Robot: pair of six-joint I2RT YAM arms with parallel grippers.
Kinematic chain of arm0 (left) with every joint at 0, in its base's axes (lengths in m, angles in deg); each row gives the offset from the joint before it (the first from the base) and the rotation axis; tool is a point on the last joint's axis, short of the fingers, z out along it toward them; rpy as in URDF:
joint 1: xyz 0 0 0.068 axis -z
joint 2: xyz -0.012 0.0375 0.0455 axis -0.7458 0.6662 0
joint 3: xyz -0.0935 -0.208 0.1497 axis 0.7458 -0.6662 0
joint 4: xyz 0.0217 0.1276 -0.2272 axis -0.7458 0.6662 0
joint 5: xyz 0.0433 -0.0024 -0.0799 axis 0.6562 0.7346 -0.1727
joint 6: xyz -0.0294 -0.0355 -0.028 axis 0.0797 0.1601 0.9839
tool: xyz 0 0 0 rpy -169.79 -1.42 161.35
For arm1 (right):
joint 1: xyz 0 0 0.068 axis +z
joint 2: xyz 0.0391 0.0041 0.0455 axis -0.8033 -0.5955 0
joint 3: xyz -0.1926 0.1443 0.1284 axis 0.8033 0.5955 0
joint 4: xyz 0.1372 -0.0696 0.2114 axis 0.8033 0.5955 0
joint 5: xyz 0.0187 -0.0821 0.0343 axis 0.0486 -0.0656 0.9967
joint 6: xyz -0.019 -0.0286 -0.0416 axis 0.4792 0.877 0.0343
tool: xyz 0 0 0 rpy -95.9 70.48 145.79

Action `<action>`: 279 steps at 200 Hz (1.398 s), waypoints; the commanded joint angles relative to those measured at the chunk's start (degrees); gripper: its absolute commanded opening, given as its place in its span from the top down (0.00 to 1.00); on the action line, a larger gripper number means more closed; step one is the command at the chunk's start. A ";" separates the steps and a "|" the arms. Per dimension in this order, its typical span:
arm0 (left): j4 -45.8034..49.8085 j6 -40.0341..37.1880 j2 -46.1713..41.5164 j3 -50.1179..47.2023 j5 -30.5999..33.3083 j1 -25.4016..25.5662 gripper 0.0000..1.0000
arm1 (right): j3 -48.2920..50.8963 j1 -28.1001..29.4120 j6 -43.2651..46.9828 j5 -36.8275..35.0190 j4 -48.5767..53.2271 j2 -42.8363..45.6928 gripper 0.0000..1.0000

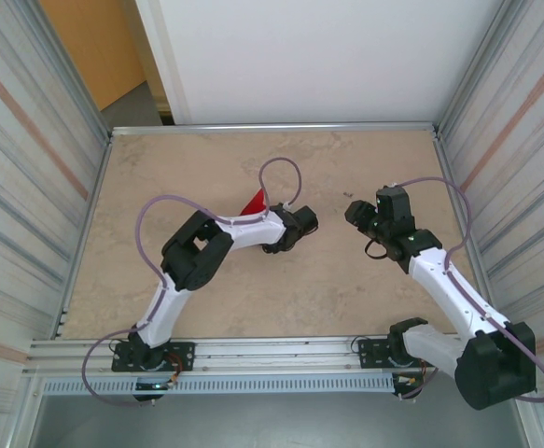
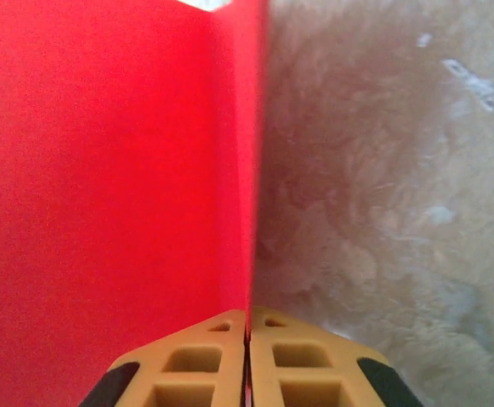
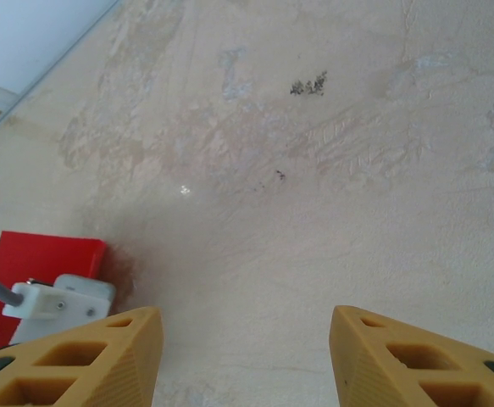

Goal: Fold a paper plane with a square sheet of paper (pick it up from the middle)
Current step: Turn over the paper at the center of the table, then fold the wing for the fifth time at the center of the table.

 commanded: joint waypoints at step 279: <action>-27.79 17.35 -26.50 -26.06 -69.69 -23.44 0.49 | -0.58 4.02 0.15 0.98 -4.12 -5.80 0.07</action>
